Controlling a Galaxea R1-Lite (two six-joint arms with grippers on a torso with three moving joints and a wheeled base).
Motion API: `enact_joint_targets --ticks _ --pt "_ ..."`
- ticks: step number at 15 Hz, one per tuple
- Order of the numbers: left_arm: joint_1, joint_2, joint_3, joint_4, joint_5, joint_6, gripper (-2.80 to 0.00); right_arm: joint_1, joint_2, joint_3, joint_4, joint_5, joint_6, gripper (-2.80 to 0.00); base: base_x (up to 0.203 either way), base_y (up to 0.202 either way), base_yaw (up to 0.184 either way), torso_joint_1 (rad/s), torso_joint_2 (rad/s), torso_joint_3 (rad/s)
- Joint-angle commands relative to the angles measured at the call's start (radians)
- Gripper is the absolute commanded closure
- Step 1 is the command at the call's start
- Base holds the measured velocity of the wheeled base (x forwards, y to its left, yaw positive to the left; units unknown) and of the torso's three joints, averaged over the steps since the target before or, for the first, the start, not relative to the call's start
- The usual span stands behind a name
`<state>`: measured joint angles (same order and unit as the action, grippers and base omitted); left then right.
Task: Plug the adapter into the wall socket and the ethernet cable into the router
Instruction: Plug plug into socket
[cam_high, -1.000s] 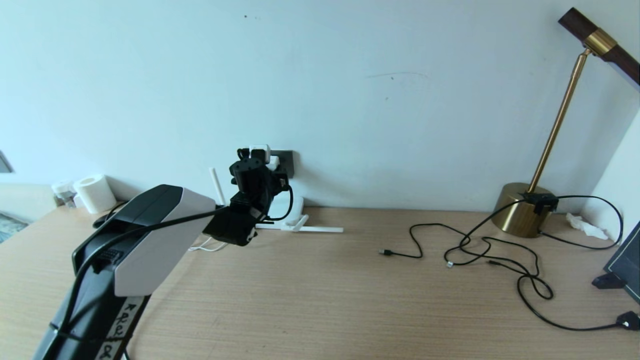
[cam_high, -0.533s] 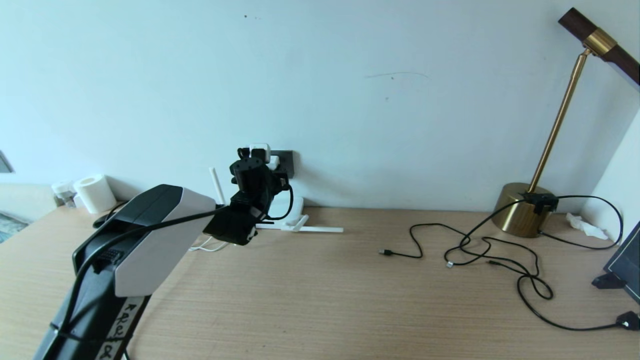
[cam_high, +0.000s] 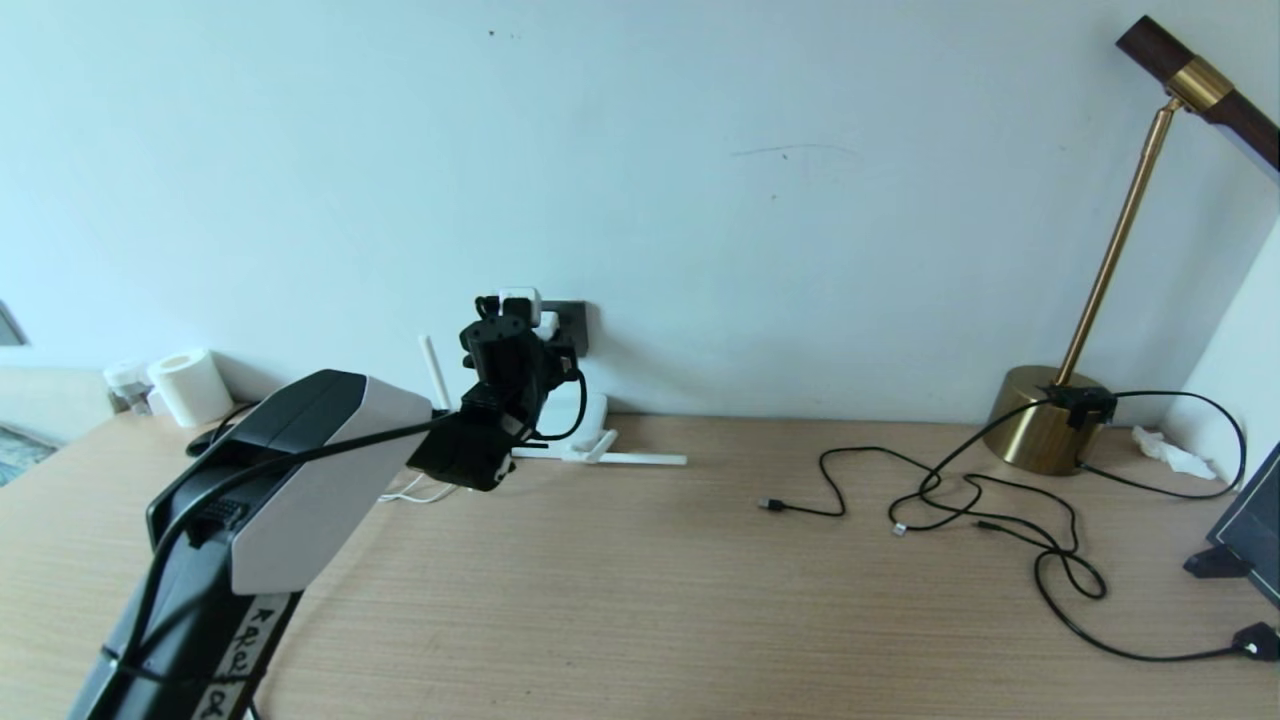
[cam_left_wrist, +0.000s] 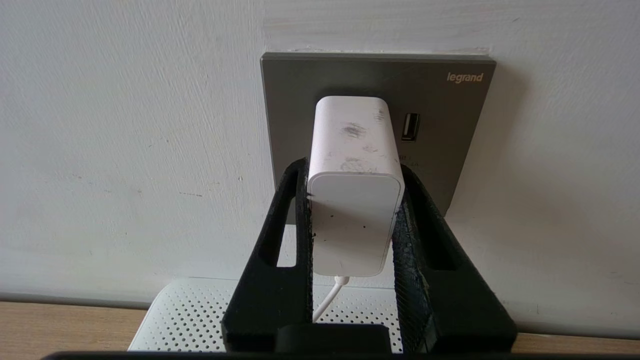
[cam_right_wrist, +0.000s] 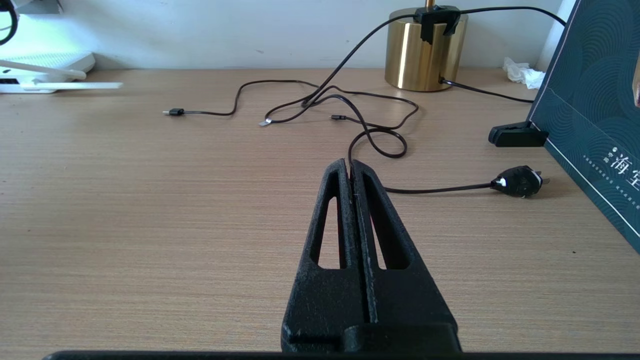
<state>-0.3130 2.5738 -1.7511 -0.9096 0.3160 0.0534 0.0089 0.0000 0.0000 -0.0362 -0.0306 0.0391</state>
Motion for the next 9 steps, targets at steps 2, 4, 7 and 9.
enact_joint_targets --ticks 2,4,7,9 --pt "0.0 0.005 -0.004 0.002 0.002 0.0 0.0 0.0 0.0 0.011 -0.001 0.0 0.001 0.0 0.0 0.0 0.0 0.0 0.0 0.0" --pt "0.0 0.009 -0.005 0.005 0.002 0.0 0.0 0.0 0.0 0.011 -0.001 0.0 0.001 0.0 0.0 0.0 0.0 0.0 0.0 0.0" --pt "-0.001 0.011 -0.005 0.001 0.008 -0.003 0.0 0.0 0.0 0.011 -0.001 0.0 0.001 0.0 0.0 0.0 0.0 0.0 0.0 0.0" --pt "-0.003 0.009 -0.005 0.001 0.009 -0.003 0.0 0.0 0.0 0.011 -0.001 0.0 0.001 0.0 0.0 0.0 0.0 0.0 0.0 0.0"
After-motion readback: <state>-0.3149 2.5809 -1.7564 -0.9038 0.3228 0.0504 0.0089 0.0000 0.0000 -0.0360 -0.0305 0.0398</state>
